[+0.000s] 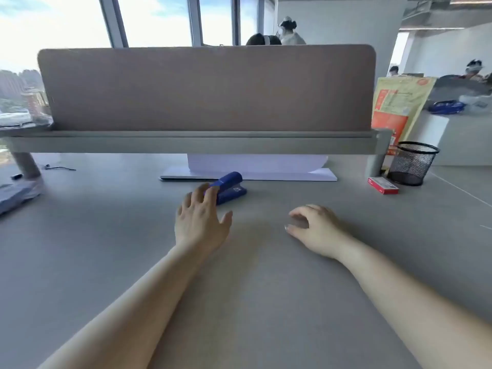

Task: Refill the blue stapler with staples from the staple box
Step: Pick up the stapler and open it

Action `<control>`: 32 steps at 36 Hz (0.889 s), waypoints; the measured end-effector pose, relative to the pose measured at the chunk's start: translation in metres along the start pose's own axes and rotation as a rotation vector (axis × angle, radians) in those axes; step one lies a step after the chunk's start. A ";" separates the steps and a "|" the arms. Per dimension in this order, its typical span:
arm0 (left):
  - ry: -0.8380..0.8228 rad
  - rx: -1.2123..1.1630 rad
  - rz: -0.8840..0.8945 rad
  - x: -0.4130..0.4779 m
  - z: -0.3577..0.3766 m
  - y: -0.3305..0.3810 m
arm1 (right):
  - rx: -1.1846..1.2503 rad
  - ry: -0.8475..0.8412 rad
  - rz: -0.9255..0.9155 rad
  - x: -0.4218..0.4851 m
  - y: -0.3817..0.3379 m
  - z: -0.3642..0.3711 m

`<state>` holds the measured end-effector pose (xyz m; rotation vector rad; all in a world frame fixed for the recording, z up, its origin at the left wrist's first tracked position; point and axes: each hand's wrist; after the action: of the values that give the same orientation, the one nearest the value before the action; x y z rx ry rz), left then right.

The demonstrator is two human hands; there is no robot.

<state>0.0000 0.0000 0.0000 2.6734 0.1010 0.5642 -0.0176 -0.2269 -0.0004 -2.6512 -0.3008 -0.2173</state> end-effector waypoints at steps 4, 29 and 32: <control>-0.075 0.005 -0.103 0.033 0.020 0.006 | -0.025 0.049 0.007 0.008 0.002 0.008; -0.079 -0.140 0.173 -0.004 0.015 0.021 | 0.201 0.077 -0.084 0.003 -0.004 0.003; -0.091 -0.190 0.182 -0.002 0.015 0.022 | 0.214 0.065 -0.103 0.003 -0.005 0.004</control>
<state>0.0040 -0.0259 -0.0044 2.5318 -0.2128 0.4798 -0.0154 -0.2205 -0.0008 -2.4154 -0.4156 -0.2873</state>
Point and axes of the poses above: each hand's wrist, its own x-axis towards the middle knuckle, its own z-axis out of the palm, y = z × x, and after that the axes turned 9 degrees about -z, right-handed
